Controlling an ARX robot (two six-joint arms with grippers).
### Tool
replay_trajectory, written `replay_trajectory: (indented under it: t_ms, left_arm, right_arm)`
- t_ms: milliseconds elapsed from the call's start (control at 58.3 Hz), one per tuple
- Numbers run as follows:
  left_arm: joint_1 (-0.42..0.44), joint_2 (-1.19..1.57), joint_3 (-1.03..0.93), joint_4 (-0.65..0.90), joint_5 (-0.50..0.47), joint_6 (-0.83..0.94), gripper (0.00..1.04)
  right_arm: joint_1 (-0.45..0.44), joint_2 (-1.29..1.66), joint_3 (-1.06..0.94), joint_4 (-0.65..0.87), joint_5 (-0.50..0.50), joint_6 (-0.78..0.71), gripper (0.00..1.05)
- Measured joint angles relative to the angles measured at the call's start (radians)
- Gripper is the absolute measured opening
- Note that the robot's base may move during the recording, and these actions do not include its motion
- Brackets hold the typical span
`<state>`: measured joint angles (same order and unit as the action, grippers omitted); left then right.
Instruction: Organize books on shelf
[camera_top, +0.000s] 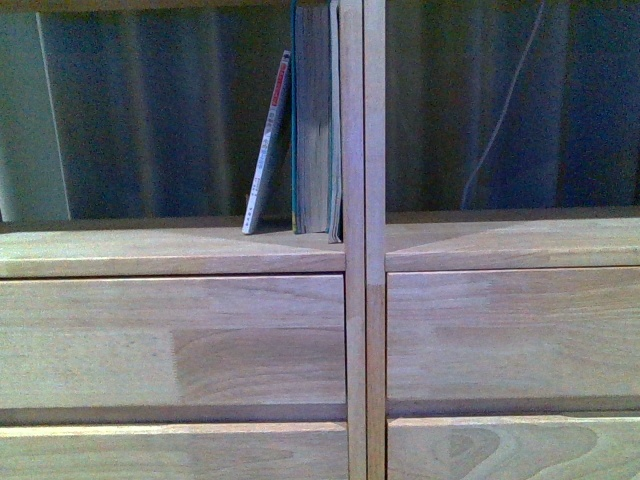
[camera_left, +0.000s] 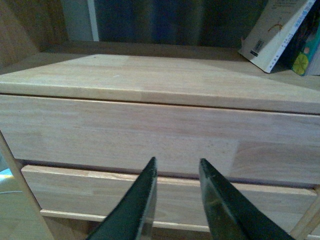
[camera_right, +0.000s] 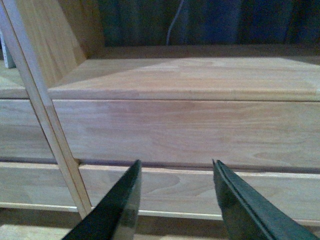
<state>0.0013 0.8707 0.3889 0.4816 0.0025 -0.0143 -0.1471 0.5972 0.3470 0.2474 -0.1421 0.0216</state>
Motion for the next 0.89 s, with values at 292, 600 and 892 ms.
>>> replay_trajectory:
  t_ms: [292,600,892]
  left_arm:
    - [0.0,-0.129,-0.166,0.029,-0.002,0.003,0.03]
    - [0.0,-0.269,-0.27,0.0,-0.002,0.003,0.03]
    - [0.0,-0.393,-0.324,-0.072,-0.002,0.003,0.03]
  right_arm:
    - [0.124,-0.116,-0.15,0.026,0.131,-0.016,0.03]
    - [0.143,-0.222,-0.242,0.018,0.139,-0.016,0.03]
    - [0.143,-0.307,-0.284,-0.022,0.139,-0.016,0.03]
